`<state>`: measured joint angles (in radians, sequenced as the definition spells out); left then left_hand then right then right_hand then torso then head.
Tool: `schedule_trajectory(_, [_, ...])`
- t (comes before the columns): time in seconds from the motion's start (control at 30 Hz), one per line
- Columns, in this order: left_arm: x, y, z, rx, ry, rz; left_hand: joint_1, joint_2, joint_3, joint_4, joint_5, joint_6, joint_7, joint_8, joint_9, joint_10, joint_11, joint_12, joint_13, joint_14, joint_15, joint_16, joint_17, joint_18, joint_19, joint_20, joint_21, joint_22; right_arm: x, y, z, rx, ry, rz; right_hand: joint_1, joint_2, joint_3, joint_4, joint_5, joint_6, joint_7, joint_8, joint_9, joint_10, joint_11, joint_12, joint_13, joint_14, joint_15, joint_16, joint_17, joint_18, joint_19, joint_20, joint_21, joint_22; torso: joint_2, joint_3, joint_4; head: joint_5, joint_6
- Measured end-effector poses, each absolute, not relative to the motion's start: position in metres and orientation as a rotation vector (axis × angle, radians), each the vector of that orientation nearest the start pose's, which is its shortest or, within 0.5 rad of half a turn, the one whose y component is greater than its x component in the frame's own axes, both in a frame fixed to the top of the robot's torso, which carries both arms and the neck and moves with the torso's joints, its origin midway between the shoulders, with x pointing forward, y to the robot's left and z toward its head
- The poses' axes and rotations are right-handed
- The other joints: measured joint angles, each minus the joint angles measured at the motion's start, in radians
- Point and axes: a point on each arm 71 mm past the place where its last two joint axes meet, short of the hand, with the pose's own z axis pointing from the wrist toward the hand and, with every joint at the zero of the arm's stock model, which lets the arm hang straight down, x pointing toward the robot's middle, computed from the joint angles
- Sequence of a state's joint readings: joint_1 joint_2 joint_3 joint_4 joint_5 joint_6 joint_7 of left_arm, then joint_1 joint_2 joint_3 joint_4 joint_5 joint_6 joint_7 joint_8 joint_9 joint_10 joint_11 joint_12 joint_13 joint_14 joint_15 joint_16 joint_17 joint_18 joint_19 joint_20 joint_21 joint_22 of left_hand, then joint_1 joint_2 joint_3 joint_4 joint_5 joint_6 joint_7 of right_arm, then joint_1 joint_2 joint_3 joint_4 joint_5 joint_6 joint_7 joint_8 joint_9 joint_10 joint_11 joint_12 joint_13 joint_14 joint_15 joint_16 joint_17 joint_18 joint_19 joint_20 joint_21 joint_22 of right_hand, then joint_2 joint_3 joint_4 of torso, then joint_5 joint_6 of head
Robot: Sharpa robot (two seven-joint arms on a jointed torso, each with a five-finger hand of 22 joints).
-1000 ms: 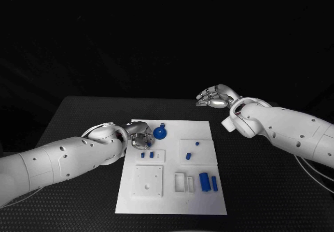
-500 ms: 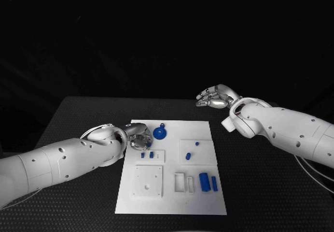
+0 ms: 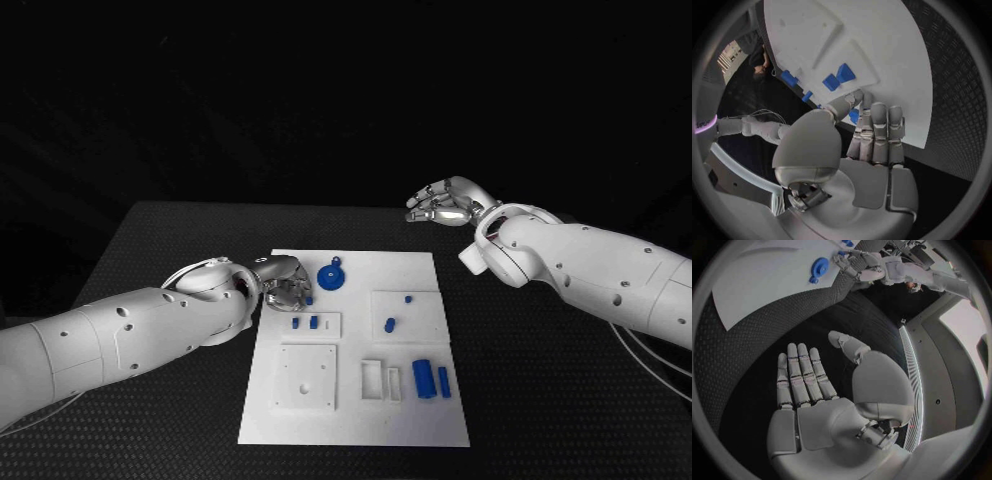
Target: Assemble the parts on the task board
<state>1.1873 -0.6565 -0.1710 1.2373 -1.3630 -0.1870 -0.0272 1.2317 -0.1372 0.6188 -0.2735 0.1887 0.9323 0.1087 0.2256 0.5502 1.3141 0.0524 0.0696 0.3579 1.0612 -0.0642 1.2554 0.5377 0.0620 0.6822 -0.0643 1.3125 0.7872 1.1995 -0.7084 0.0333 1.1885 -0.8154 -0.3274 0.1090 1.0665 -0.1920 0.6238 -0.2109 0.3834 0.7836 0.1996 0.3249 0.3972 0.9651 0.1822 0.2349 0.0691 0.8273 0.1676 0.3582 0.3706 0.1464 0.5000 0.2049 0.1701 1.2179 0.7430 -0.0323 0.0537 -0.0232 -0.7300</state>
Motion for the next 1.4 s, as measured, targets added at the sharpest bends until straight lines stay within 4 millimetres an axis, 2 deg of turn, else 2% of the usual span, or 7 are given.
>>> schedule_trajectory(0.43, [0.517, 0.208, -0.255, 0.149, 1.888, -0.573, 0.028, -0.003, 0.015, -0.009, 0.0, 0.0, 0.0, 0.0, -0.004, -0.012, 0.005, -0.004, 0.001, 0.003, 0.004, 0.008, 0.001, 0.0, 0.0, 0.0, 0.0, 0.003, 0.554, -0.24, -0.179, 0.483, 1.594, 0.921, 0.0, 0.0, -0.001, -0.01, 0.0, 0.0, 0.0, 0.0, 0.0, 0.0, 0.0, 0.0, 0.0, 0.004, 0.004, 0.0, -0.001, 0.0, 0.0, 0.0, -0.007, 0.005, 0.0, 0.0007, -0.0014, 0.002, 0.004])
schedule_trajectory(0.7, [0.53, 0.231, -0.239, 0.047, 1.776, -0.589, 0.003, -0.022, 0.03, 0.037, -0.022, 0.006, 0.016, 0.019, -0.007, -0.06, 0.028, -0.005, -0.005, -0.058, 0.037, -0.088, -0.048, 0.0, -0.05, 0.004, -0.057, -0.017, 0.551, -0.239, -0.18, 0.346, 1.622, 0.866, 0.033, 0.027, 0.006, -0.045, -0.094, 0.065, -0.021, 0.039, 0.013, 0.091, -0.04, 0.034, 0.014, 0.071, -0.021, 0.042, 0.021, 0.0, 0.087, -0.008, -0.008, 0.016, 0.0, 0.0025, -0.0024, -0.002, 0.014])
schedule_trajectory(0.83, [0.533, 0.238, -0.229, -0.087, 1.735, -0.672, -0.032, -0.029, 0.025, 0.072, -0.06, 0.002, 0.031, 0.024, -0.01, -0.065, 0.033, -0.005, -0.005, -0.088, 0.048, -0.174, -0.089, -0.003, -0.079, 0.007, -0.104, -0.039, 0.545, -0.24, -0.186, 0.212, 1.663, 0.808, 0.058, 0.053, 0.038, -0.054, -0.202, 0.09, -0.035, 0.043, 0.019, 0.153, -0.066, 0.057, 0.031, 0.125, -0.048, 0.076, 0.054, 0.025, 0.159, -0.01, -0.008, 0.009, 0.0, 0.0028, -0.0035, -0.012, 0.024])
schedule_trajectory(1.03, [0.538, 0.248, -0.214, -0.49, 1.694, -0.907, -0.121, -0.026, -0.038, 0.121, -0.132, -0.018, 0.05, 0.032, -0.011, -0.123, 0.061, -0.002, -0.031, -0.154, 0.125, -0.433, -0.197, -0.018, -0.15, 0.025, -0.217, -0.094, 0.53, -0.236, -0.203, -0.008, 1.738, 0.719, 0.059, 0.054, 0.077, -0.05, -0.26, 0.109, -0.04, 0.043, 0.022, 0.211, -0.086, 0.036, 0.046, 0.17, -0.077, 0.097, 0.094, 0.055, 0.231, -0.009, -0.008, -0.002, -0.001, 0.002, -0.0026, -0.027, 0.033])
schedule_trajectory(1.13, [0.535, 0.249, -0.214, -0.637, 1.676, -1.017, -0.132, -0.016, -0.059, 0.116, -0.132, -0.027, 0.048, 0.036, -0.011, -0.14, 0.066, -0.002, -0.054, -0.143, 0.143, -0.511, -0.214, -0.02, -0.145, 0.041, -0.24, -0.106, 0.519, -0.236, -0.211, -0.092, 1.762, 0.682, 0.07, 0.043, 0.112, -0.041, -0.298, 0.109, -0.04, 0.039, 0.019, 0.191, -0.066, -0.012, 0.027, 0.17, -0.077, 0.093, 0.104, 0.055, 0.236, -0.003, -0.021, -0.004, -0.002, 0.0022, -0.0018, -0.031, 0.037])
schedule_trajectory(1.27, [0.53, 0.246, -0.214, -0.752, 1.659, -1.122, -0.126, -0.005, -0.065, 0.109, -0.132, -0.027, 0.048, 0.041, -0.012, -0.14, 0.066, -0.002, -0.067, -0.143, 0.143, -0.555, -0.217, -0.023, -0.141, 0.045, -0.248, -0.112, 0.507, -0.232, -0.222, -0.186, 1.784, 0.643, 0.064, 0.022, 0.121, -0.025, -0.317, 0.112, -0.043, 0.037, 0.012, 0.201, -0.065, -0.036, 0.013, 0.203, -0.088, 0.092, 0.119, 0.07, 0.27, -0.005, -0.022, 0.003, -0.004, 0.0018, -0.0012, -0.035, 0.039])
schedule_trajectory(1.4, [0.526, 0.241, -0.213, -0.83, 1.645, -1.196, -0.132, 0.012, -0.073, 0.101, -0.132, -0.018, 0.038, 0.06, -0.01, -0.058, 0.031, 0.04, -0.058, -0.089, 0.137, -0.557, -0.2, -0.02, -0.109, 0.043, -0.241, -0.11, 0.496, -0.225, -0.231, -0.259, 1.792, 0.622, 0.047, -0.003, 0.082, -0.03, -0.289, 0.118, -0.042, 0.037, 0.011, 0.218, -0.072, -0.043, 0.01, 0.212, -0.094, 0.092, 0.129, 0.071, 0.279, -0.003, -0.022, 0.01, -0.008, 0.0018, -0.0023, -0.038, 0.039])
